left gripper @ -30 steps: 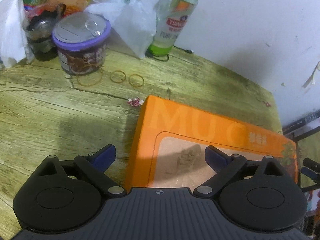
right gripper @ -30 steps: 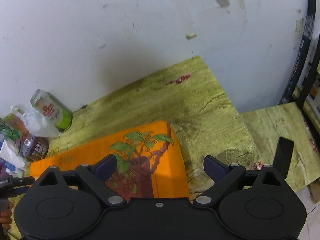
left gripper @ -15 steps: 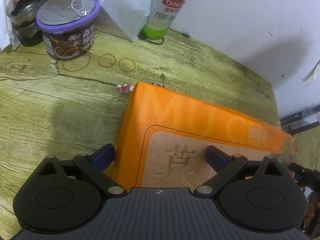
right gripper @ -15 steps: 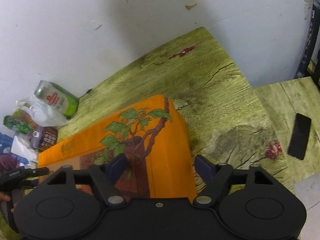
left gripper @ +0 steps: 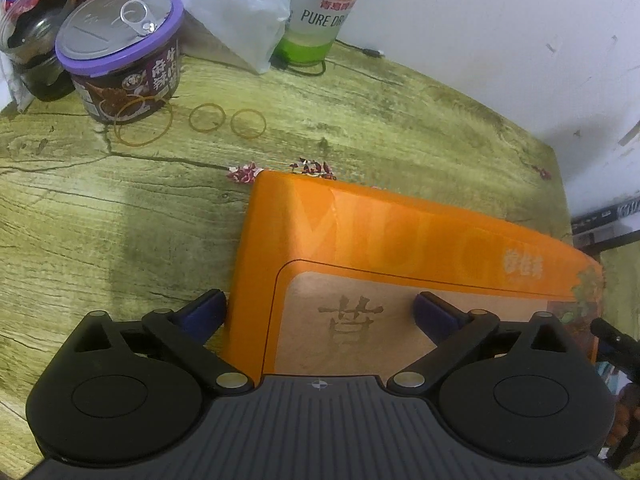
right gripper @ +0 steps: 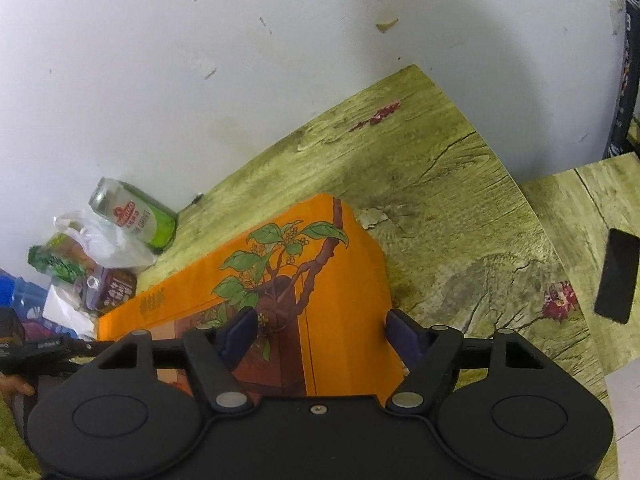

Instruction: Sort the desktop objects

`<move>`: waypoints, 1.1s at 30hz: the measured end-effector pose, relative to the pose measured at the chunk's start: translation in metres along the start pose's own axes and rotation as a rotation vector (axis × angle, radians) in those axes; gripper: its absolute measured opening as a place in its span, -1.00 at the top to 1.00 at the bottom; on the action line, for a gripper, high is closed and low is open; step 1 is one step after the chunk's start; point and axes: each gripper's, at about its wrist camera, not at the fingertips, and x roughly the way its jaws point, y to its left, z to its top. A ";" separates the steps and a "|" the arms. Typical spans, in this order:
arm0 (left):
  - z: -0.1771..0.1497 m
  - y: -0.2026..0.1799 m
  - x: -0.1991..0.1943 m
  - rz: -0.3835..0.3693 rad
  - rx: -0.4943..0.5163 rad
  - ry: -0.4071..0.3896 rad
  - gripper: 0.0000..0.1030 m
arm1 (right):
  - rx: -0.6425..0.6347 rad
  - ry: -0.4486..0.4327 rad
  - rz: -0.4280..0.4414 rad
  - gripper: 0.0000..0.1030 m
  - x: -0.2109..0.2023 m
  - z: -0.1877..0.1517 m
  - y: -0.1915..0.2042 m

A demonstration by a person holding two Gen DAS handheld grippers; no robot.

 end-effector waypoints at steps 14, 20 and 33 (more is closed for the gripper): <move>0.006 -0.010 0.004 0.044 0.009 0.010 -1.00 | -0.022 -0.020 -0.013 -0.36 0.003 0.000 0.003; 0.008 -0.014 0.005 0.051 0.019 0.009 -1.00 | -0.005 -0.018 -0.013 -0.36 -0.002 0.001 0.003; 0.010 -0.019 0.006 0.063 0.036 0.007 -1.00 | -0.027 -0.026 -0.035 -0.36 -0.007 -0.004 0.011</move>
